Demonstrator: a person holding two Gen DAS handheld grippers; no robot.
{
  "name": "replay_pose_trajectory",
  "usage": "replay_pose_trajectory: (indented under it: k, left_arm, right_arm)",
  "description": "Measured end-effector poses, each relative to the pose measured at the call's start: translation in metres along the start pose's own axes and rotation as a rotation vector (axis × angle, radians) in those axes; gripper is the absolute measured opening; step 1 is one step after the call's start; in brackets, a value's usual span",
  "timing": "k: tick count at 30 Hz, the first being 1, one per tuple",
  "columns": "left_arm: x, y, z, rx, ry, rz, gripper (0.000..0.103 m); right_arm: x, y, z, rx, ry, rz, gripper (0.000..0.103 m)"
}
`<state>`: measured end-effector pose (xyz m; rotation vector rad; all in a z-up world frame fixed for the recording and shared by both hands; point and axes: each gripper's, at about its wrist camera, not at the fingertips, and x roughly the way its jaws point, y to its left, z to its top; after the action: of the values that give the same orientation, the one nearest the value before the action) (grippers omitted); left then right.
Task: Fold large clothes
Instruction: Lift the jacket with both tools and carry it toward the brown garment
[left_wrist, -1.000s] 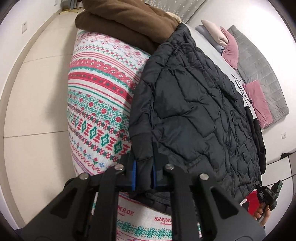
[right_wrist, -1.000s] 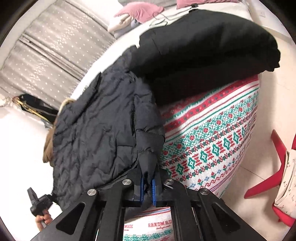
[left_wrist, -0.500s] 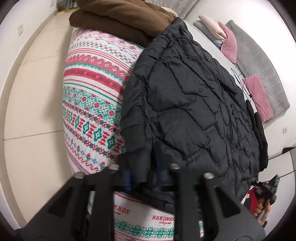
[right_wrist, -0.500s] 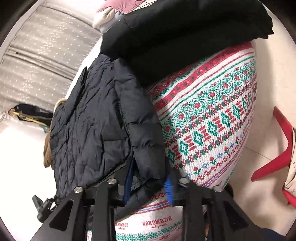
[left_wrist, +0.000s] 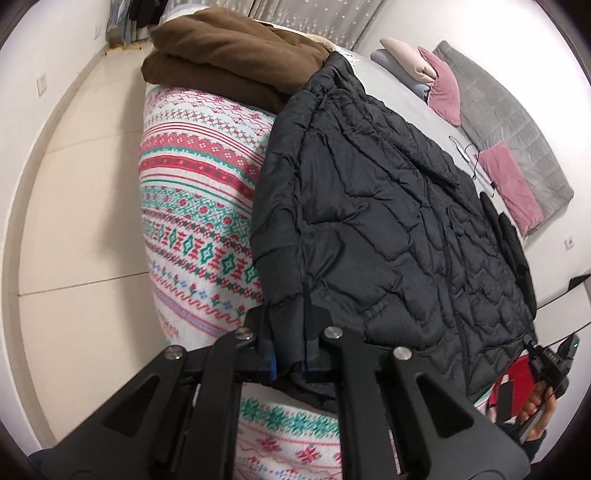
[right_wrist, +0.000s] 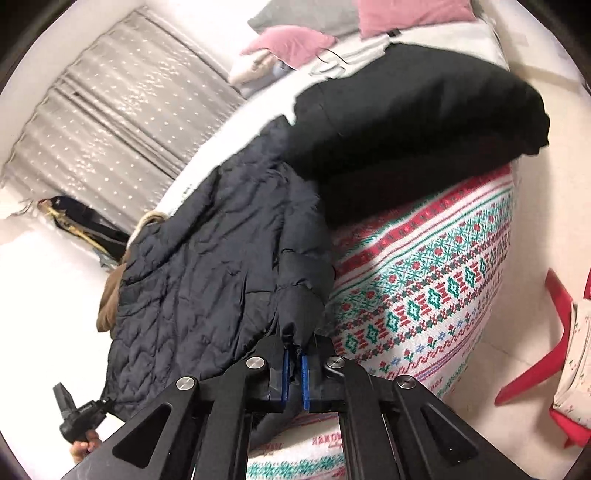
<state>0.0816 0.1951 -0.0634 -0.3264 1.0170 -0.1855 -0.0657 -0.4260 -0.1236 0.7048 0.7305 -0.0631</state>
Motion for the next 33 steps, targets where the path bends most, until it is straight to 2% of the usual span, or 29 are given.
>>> replay_pose_trajectory:
  k: [5, 12, 18, 24, 29, 33]
  left_arm:
    - [-0.001, -0.009, -0.002, 0.062, -0.027, 0.053, 0.010]
    - [-0.024, -0.005, -0.010, 0.059, -0.077, 0.032, 0.010]
    - [-0.059, 0.006, -0.024, -0.008, -0.119, -0.066, 0.009]
    - [-0.101, 0.026, -0.036, -0.128, -0.098, -0.250, 0.009]
    - [-0.133, 0.030, -0.049, -0.146, -0.136, -0.262, 0.009]
    - [-0.155, 0.028, -0.059, -0.135, -0.175, -0.280, 0.009]
  right_arm:
    - [-0.007, -0.006, -0.004, 0.010, -0.010, 0.008, 0.004]
    - [-0.032, -0.001, -0.012, -0.001, -0.079, 0.104, 0.004]
    - [-0.059, -0.021, -0.027, 0.063, -0.125, 0.226, 0.004]
    - [-0.097, -0.012, -0.036, 0.033, -0.194, 0.328, 0.003]
    - [-0.128, -0.012, -0.041, 0.021, -0.239, 0.388, 0.003]
    - [-0.149, -0.011, -0.049, 0.002, -0.274, 0.401, 0.003]
